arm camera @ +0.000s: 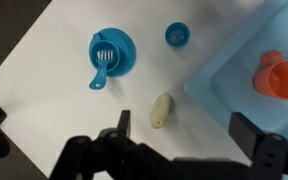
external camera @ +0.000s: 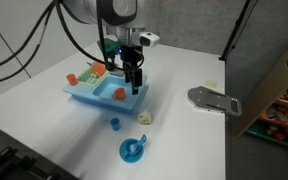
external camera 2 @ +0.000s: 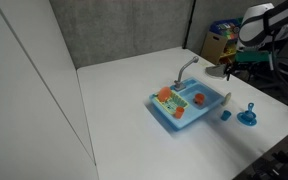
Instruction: Move the toy bottle from the table to the sink
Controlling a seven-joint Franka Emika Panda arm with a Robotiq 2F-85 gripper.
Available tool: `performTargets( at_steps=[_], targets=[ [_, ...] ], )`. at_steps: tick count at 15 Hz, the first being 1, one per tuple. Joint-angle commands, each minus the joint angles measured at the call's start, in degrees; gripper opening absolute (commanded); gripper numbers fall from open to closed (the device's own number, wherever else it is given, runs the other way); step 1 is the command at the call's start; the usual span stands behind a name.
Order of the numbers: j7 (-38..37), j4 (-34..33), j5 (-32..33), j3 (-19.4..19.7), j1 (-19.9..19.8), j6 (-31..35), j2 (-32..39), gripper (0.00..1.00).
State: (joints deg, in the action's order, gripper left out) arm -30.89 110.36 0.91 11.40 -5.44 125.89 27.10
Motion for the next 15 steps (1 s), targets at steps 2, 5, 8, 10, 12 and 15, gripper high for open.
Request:
performTargets(
  at_steps=[2, 5, 8, 10, 12, 15],
  targets=[
    [-1.65, -6.11, -5.57, 1.02, -2.01, -0.58, 6.64, 1.00],
    [-2.79, -5.79, -9.49, 1.55, -3.06, 2.32, 8.31, 1.00],
    [-5.63, -3.82, -12.87, 2.29, -3.22, 7.68, 8.93, 1.00],
    [-8.12, -2.57, -14.40, 2.79, -2.88, 11.65, 9.29, 1.00],
    [-10.89, -1.46, -15.22, 3.18, -2.38, 15.41, 9.74, 1.00],
    [-15.09, 0.30, -15.14, 3.64, -1.54, 20.07, 10.20, 1.00]
  ],
)
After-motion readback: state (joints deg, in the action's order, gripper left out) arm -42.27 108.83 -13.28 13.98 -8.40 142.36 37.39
